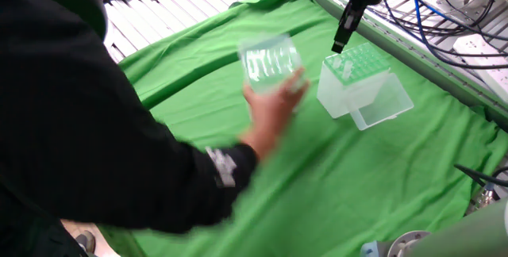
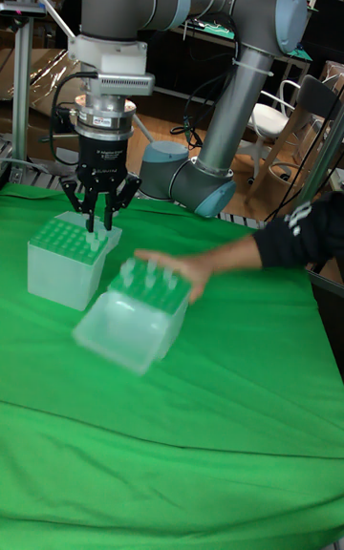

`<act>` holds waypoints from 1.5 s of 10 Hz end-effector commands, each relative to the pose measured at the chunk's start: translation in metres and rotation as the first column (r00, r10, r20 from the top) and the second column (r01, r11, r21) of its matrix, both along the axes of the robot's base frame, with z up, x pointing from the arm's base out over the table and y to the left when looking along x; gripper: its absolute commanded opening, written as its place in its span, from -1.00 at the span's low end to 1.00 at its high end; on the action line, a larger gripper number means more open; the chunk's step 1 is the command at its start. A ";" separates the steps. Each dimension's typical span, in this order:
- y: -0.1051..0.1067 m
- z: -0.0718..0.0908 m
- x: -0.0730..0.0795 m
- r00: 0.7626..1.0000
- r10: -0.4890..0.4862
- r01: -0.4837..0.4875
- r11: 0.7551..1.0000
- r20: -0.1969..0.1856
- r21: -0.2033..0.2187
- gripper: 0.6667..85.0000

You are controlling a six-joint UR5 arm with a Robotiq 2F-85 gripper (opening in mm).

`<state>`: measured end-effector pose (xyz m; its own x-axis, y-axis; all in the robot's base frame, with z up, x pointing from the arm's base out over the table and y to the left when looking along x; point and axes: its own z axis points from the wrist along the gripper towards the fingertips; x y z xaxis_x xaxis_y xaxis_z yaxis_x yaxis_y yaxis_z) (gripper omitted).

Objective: Insert a large pipette tip into the holder for large pipette tips

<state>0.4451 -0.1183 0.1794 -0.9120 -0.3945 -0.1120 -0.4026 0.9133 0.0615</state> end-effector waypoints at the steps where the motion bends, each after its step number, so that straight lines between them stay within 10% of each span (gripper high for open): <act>1: -0.004 -0.003 -0.010 0.997 -0.066 0.066 0.998 -0.034 -0.006 -0.20; 5: -0.028 -0.009 -0.015 0.994 -0.097 0.094 0.994 -0.043 -0.064 -0.30; 15: -0.002 -0.024 -0.001 0.987 -0.156 0.155 0.986 -0.024 -0.055 -0.30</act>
